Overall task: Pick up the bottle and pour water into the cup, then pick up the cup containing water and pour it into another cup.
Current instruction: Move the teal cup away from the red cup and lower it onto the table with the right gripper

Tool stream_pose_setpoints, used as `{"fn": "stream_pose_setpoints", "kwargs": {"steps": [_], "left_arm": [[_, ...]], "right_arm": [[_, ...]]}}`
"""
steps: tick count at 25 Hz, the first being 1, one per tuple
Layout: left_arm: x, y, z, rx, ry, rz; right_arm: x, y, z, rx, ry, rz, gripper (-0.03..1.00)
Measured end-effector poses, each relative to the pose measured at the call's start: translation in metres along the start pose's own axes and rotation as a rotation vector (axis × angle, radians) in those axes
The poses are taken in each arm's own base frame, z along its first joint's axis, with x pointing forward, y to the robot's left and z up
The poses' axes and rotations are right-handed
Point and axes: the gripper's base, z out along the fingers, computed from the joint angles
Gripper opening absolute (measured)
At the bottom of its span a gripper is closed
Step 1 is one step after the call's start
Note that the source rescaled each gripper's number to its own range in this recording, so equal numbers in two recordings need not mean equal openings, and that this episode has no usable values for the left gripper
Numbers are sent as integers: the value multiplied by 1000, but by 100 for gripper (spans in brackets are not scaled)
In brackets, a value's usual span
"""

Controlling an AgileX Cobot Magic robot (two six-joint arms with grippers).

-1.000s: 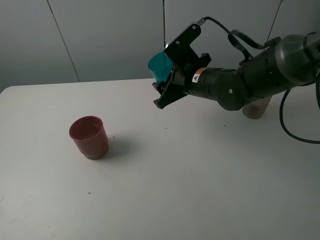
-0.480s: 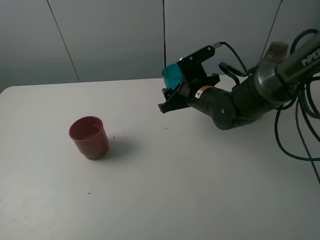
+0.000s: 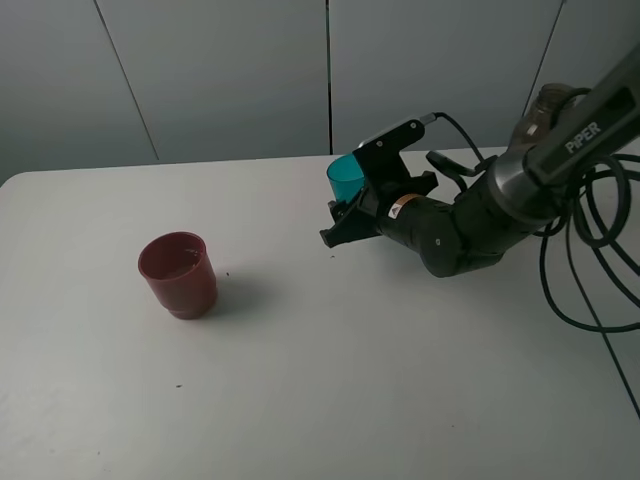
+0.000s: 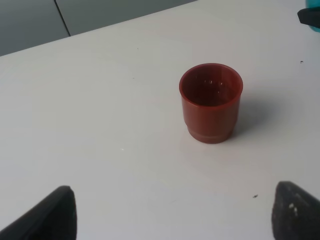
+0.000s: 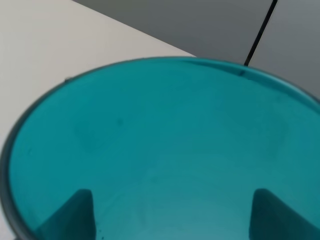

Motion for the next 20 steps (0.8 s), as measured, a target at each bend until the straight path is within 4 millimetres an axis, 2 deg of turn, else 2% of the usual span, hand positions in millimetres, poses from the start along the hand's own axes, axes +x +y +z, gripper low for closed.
{"fn": "stream_pose_setpoints", "kwargs": {"steps": [12, 20], "left_arm": [[0, 0, 0, 0, 0, 4], [0, 0, 0, 0, 0, 4]], "right_arm": [[2, 0, 0, -2, 18, 10, 4], [21, 2, 6, 13, 85, 122, 4]]}}
